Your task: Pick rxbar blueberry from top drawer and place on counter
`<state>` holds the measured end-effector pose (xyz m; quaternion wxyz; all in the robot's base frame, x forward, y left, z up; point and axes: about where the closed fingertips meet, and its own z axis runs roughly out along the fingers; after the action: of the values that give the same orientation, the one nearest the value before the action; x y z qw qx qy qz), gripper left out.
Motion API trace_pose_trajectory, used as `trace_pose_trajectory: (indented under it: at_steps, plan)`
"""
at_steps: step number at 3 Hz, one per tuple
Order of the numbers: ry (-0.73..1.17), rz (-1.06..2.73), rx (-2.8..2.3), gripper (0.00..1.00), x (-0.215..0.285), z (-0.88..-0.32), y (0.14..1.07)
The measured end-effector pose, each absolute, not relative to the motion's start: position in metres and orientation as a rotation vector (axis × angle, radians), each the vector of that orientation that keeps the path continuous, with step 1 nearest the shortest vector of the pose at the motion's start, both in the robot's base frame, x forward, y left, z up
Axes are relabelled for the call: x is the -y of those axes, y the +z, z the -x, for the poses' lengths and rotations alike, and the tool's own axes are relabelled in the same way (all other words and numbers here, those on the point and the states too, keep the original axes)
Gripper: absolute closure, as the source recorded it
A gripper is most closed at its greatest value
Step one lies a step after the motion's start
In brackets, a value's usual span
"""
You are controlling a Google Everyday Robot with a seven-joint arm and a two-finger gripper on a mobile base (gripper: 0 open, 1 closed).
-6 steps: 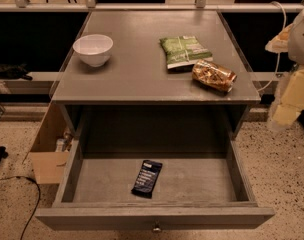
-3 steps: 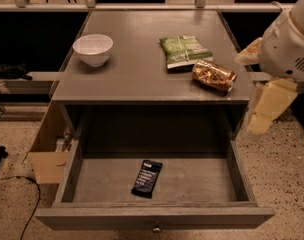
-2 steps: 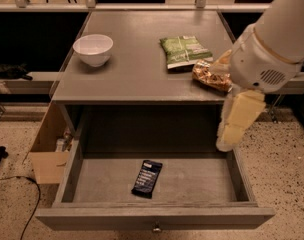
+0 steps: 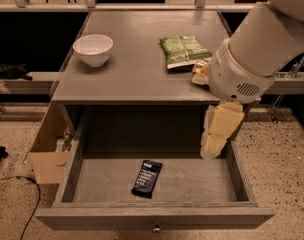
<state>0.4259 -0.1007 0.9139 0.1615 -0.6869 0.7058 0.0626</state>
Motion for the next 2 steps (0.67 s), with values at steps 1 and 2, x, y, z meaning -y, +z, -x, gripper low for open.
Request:
trace_pose_trajectory:
  at_steps: [1, 2]
  plan:
    - [0.253, 1.834, -1.987, 0.0, 0.097, -0.444, 0.916]
    - [0.346, 1.696, -1.979, 0.0, 0.097, -0.469, 0.904]
